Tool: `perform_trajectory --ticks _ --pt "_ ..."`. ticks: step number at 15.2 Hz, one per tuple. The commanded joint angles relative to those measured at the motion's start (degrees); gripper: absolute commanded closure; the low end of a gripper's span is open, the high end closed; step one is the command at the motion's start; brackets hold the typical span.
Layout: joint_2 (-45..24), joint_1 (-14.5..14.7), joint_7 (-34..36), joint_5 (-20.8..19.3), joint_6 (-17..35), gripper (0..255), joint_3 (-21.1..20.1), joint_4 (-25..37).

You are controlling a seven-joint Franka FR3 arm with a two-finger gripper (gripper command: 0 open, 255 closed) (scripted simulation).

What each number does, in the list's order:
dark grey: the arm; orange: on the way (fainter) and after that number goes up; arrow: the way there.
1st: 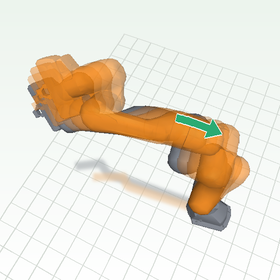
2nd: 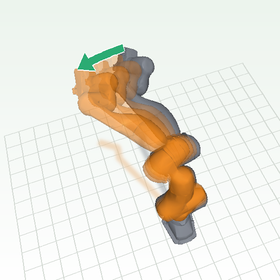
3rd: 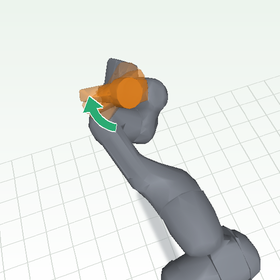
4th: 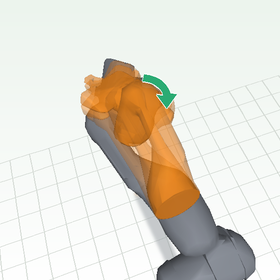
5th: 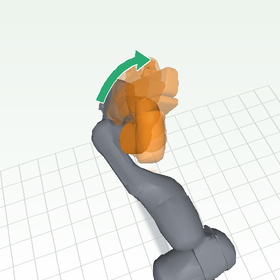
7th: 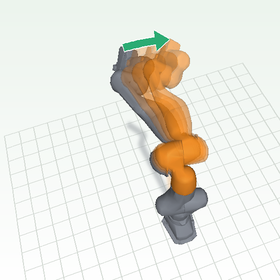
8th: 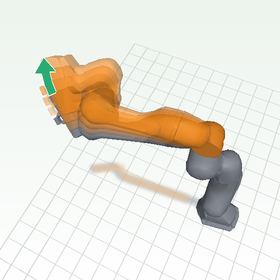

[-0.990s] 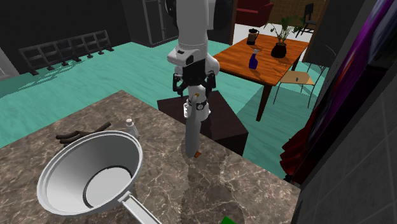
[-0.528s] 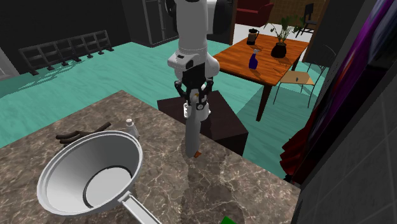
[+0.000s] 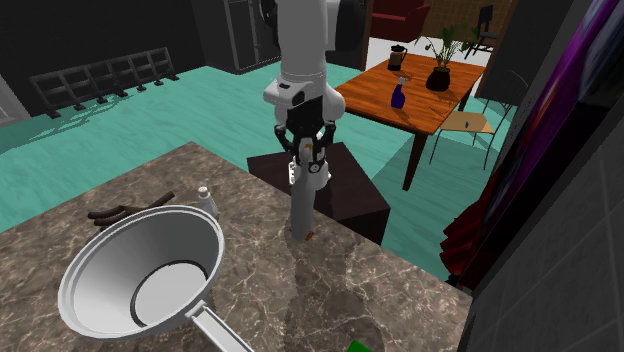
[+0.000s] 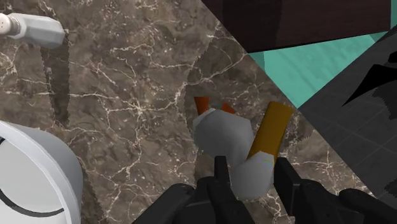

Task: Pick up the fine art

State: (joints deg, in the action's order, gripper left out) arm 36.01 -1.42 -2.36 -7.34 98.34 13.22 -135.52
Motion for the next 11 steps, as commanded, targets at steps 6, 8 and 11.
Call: perform_trajectory --ticks 6,8,11 --pt "-0.5 0.2 -0.1 0.4 -5.1 255 -0.5 5.5" --pt "-0.7 0.3 -0.2 0.6 -6.6 255 -0.6 7.3" --pt "-1.2 0.4 -0.2 0.8 -8.7 255 -0.8 9.9"
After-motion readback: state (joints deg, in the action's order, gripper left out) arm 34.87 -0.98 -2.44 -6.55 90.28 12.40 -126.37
